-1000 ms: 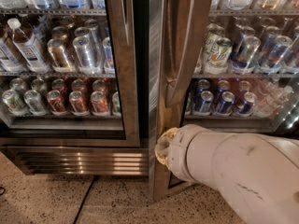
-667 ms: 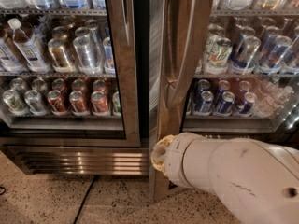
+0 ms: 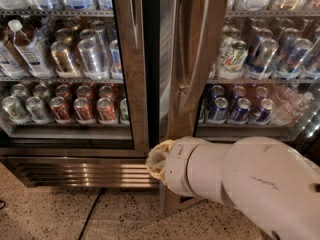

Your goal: Open right fridge door

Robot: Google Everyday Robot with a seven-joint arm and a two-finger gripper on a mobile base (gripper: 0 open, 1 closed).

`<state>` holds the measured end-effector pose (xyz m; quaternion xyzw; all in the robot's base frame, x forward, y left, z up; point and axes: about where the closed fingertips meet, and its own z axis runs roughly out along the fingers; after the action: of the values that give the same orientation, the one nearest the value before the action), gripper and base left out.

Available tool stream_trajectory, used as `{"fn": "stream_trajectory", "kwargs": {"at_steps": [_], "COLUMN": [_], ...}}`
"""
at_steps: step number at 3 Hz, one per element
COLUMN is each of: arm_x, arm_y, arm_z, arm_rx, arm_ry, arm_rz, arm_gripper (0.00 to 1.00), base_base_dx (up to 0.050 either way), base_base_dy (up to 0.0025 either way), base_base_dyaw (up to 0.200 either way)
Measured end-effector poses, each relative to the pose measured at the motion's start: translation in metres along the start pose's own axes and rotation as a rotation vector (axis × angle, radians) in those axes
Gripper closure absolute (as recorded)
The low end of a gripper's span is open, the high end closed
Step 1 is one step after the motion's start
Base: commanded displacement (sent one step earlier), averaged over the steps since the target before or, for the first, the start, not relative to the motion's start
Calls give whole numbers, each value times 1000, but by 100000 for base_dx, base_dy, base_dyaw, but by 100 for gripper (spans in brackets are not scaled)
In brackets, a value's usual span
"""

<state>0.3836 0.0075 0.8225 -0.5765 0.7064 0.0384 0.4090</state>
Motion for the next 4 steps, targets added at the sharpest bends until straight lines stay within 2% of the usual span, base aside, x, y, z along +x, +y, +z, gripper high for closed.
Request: {"fn": "stream_trajectory", "kwargs": {"at_steps": [1,2,3,4], "arm_x": [-43,-71,-85,-85], "arm_y": [7,18,32,32], "arm_z": [-9,-23,-31,-31], "arm_rx": [-46,-64,-58,-58], "arm_ry": [-128,-223,-268,-268], "arm_rz": [-17,-64,-185,-185], "arm_gripper": [100,100,100,100], "base_base_dx": [0,0,0,-4950], "base_base_dy": [0,0,0,0], "base_base_dyaw": [0,0,0,-1]}}
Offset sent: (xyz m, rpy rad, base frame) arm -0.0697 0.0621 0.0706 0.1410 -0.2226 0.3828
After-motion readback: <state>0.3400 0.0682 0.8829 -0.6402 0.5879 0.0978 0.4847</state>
